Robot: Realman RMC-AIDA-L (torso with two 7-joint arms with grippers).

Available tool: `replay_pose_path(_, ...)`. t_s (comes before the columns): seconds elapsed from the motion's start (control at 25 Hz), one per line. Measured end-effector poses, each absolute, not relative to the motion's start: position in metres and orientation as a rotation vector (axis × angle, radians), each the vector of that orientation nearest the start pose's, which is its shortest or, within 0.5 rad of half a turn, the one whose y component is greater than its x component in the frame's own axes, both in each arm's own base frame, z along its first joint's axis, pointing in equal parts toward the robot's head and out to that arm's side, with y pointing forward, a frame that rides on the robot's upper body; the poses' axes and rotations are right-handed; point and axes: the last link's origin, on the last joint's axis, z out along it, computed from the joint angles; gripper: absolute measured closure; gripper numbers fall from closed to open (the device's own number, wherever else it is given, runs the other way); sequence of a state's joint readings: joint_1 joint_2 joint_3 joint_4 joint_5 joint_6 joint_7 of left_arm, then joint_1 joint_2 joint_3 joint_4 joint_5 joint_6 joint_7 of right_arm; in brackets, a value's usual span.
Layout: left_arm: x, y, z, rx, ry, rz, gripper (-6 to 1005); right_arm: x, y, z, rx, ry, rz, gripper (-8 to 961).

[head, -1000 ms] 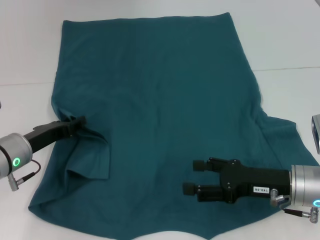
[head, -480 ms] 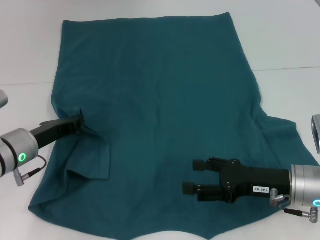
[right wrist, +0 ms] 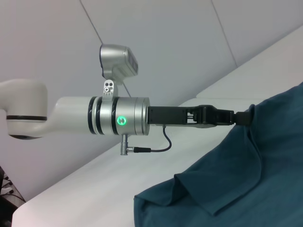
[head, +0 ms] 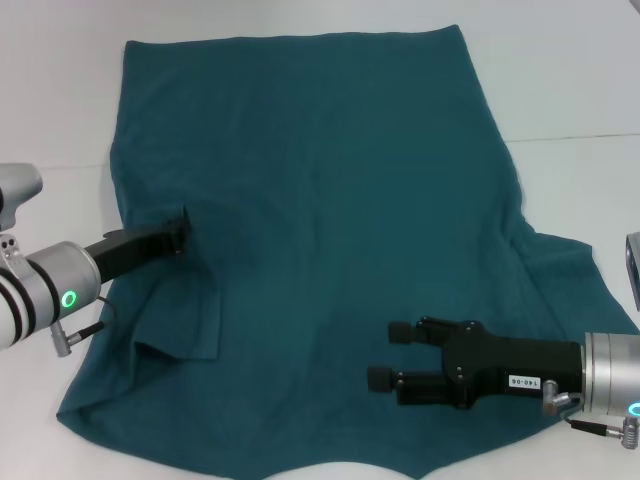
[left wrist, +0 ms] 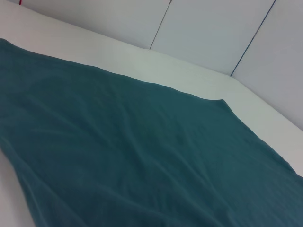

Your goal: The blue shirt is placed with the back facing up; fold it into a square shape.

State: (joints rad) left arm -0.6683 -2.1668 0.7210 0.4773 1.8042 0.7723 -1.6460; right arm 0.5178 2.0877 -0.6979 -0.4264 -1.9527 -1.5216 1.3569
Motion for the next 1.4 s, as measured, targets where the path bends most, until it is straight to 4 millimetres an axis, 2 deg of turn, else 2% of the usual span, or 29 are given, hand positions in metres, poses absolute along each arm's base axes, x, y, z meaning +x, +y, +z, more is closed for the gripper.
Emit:
replay_pose_path(0.4, -0.26, 0.414, -0.05, -2.094, -1.168, -0.608, 997, 0.275, 0.302, -0.042, -2.705, 0.894, 0.832, 13)
replay_pose_path(0.64, -0.248, 0.408, -0.059, -2.198, -1.139, -0.618, 851, 0.275, 0.302, -0.042, -2.7, 0.893, 0.833, 13)
replay_pose_path(0.76, -0.244, 0.406, -0.058, -2.229, -1.131, -0.648, 712, 0.276, 0.302, -0.041, -2.69, 0.898, 0.837, 13)
replay_pose_path(0.84, -0.244, 0.403, -0.054, -2.238, -1.126, -0.675, 619, 0.277, 0.302, -0.04, -2.685, 0.901, 0.838, 13)
replay_pose_path(0.96, -0.247, 0.397, -0.042, -2.24, -1.117, -0.725, 553, 0.279, 0.302, -0.037, -2.661, 0.908, 0.853, 13)
replay_pose_path(1.16, -0.247, 0.373, -0.016, -2.297, -1.064, -0.89, 444, 0.286, 0.302, -0.027, -2.604, 0.929, 0.876, 13)
replay_pose_path(1.4, -0.247, 0.347, -0.011, -2.381, -1.026, -0.997, 349, 0.291, 0.304, -0.019, -2.571, 0.927, 0.878, 13)
